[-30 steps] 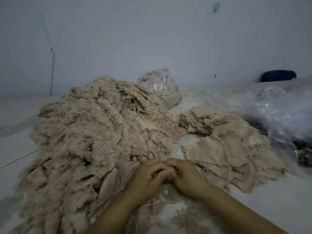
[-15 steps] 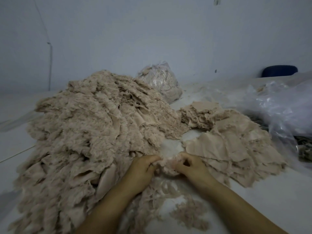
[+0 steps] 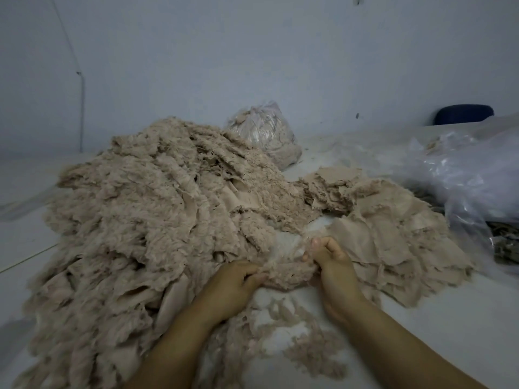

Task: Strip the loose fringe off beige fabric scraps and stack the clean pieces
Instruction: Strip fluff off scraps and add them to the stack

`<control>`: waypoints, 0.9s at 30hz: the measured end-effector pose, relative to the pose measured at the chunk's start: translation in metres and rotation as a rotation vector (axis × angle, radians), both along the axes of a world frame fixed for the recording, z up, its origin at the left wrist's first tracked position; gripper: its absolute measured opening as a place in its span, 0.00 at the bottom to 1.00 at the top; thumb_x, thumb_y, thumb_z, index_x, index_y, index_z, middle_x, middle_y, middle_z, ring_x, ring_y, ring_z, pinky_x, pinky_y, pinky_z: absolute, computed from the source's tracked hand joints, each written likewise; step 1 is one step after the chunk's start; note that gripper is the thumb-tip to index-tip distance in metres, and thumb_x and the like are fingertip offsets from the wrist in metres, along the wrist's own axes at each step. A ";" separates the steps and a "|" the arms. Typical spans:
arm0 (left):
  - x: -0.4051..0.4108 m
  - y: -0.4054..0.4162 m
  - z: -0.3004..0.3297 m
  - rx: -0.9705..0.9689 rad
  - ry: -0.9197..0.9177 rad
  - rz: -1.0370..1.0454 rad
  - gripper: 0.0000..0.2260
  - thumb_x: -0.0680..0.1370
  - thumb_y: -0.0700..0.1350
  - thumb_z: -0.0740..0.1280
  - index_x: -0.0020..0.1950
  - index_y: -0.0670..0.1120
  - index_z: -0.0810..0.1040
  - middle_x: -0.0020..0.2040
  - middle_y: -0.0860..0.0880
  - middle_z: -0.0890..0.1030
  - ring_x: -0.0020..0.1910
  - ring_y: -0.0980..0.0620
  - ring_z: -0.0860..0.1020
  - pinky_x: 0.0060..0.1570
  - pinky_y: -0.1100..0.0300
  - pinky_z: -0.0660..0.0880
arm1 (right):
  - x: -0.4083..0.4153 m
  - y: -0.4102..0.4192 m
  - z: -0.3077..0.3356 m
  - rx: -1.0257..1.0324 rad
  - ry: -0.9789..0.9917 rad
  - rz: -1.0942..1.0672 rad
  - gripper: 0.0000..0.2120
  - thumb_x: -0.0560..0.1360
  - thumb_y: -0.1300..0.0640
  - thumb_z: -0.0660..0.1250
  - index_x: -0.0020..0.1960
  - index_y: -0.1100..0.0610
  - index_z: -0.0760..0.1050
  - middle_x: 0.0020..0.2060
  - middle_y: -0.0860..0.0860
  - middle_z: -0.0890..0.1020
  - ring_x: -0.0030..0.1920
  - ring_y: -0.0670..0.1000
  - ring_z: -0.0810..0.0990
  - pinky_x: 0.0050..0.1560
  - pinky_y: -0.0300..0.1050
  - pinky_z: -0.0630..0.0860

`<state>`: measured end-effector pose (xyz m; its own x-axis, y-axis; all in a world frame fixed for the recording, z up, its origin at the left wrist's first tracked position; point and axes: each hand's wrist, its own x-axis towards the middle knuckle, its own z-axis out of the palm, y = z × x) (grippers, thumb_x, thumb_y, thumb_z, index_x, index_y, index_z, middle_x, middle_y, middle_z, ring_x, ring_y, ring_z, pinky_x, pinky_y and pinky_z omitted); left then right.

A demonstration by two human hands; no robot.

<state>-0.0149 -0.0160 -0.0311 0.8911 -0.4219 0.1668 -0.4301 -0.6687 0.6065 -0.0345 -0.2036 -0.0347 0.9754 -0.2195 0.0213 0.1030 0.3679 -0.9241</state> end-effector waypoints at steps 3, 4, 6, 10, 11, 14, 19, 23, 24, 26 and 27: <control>-0.006 -0.006 -0.004 -0.097 -0.064 -0.071 0.17 0.80 0.47 0.63 0.30 0.48 0.67 0.29 0.56 0.69 0.30 0.60 0.68 0.33 0.64 0.64 | -0.002 0.001 -0.004 -0.161 0.044 0.000 0.11 0.81 0.59 0.60 0.39 0.56 0.70 0.34 0.57 0.73 0.36 0.54 0.71 0.39 0.49 0.70; -0.008 -0.008 -0.006 -0.126 -0.057 -0.064 0.18 0.80 0.47 0.62 0.29 0.51 0.65 0.27 0.57 0.69 0.29 0.61 0.67 0.32 0.66 0.63 | -0.003 0.002 -0.004 -0.110 0.060 0.011 0.11 0.81 0.59 0.59 0.39 0.57 0.70 0.33 0.56 0.74 0.35 0.54 0.72 0.39 0.49 0.71; -0.004 -0.009 -0.009 -0.142 -0.035 -0.007 0.19 0.81 0.45 0.61 0.29 0.52 0.65 0.26 0.58 0.70 0.28 0.63 0.68 0.32 0.64 0.63 | -0.004 0.003 0.001 0.113 0.047 0.058 0.10 0.81 0.59 0.58 0.42 0.58 0.71 0.33 0.54 0.78 0.35 0.51 0.77 0.39 0.47 0.77; 0.004 -0.012 -0.010 -0.076 -0.121 0.137 0.14 0.81 0.41 0.61 0.36 0.40 0.76 0.35 0.45 0.77 0.37 0.50 0.73 0.37 0.61 0.62 | -0.008 0.008 0.010 0.301 -0.010 0.150 0.07 0.80 0.60 0.58 0.47 0.60 0.73 0.39 0.58 0.81 0.40 0.55 0.81 0.43 0.50 0.81; 0.004 -0.014 -0.010 -0.085 -0.131 0.175 0.13 0.80 0.40 0.61 0.38 0.37 0.78 0.36 0.44 0.78 0.38 0.50 0.74 0.37 0.61 0.62 | -0.009 0.009 0.010 0.300 -0.018 0.157 0.06 0.80 0.60 0.59 0.48 0.61 0.73 0.41 0.58 0.81 0.41 0.56 0.81 0.44 0.51 0.81; -0.003 -0.016 -0.009 -0.150 -0.172 0.210 0.09 0.80 0.40 0.62 0.52 0.39 0.81 0.47 0.45 0.80 0.47 0.51 0.76 0.42 0.64 0.67 | -0.011 0.009 0.008 0.065 -0.059 0.096 0.07 0.79 0.59 0.61 0.44 0.59 0.73 0.37 0.60 0.77 0.39 0.58 0.76 0.43 0.54 0.76; -0.018 -0.025 0.001 -0.415 -0.098 0.103 0.28 0.74 0.61 0.62 0.72 0.55 0.64 0.61 0.56 0.73 0.57 0.62 0.73 0.54 0.67 0.71 | -0.018 0.011 0.002 -0.543 -0.168 0.175 0.09 0.77 0.58 0.66 0.39 0.60 0.76 0.34 0.49 0.79 0.36 0.46 0.76 0.42 0.39 0.72; -0.018 -0.030 0.002 -0.430 0.039 -0.038 0.06 0.77 0.45 0.68 0.43 0.55 0.78 0.33 0.57 0.76 0.31 0.64 0.72 0.33 0.68 0.68 | -0.018 0.012 0.000 -0.637 -0.148 0.178 0.10 0.77 0.59 0.67 0.37 0.58 0.75 0.30 0.47 0.76 0.33 0.44 0.73 0.36 0.37 0.70; -0.015 -0.030 0.001 -0.482 0.031 -0.001 0.10 0.77 0.40 0.67 0.38 0.52 0.77 0.30 0.56 0.75 0.29 0.63 0.71 0.32 0.66 0.68 | -0.018 0.012 0.000 -0.631 -0.153 0.172 0.11 0.77 0.58 0.66 0.37 0.59 0.72 0.29 0.49 0.73 0.32 0.45 0.70 0.35 0.39 0.67; -0.011 -0.030 0.007 -0.684 0.032 0.136 0.12 0.78 0.37 0.64 0.35 0.47 0.75 0.30 0.54 0.73 0.29 0.61 0.70 0.31 0.66 0.68 | -0.016 0.014 0.002 -0.539 -0.152 0.142 0.12 0.78 0.58 0.65 0.37 0.60 0.69 0.31 0.54 0.69 0.33 0.51 0.68 0.35 0.44 0.66; -0.007 -0.027 0.008 -0.793 0.029 0.245 0.11 0.79 0.39 0.63 0.37 0.46 0.75 0.31 0.53 0.74 0.30 0.61 0.71 0.31 0.68 0.70 | -0.015 0.014 0.004 -0.470 -0.146 0.105 0.13 0.78 0.57 0.64 0.37 0.59 0.68 0.32 0.56 0.69 0.34 0.53 0.68 0.37 0.47 0.66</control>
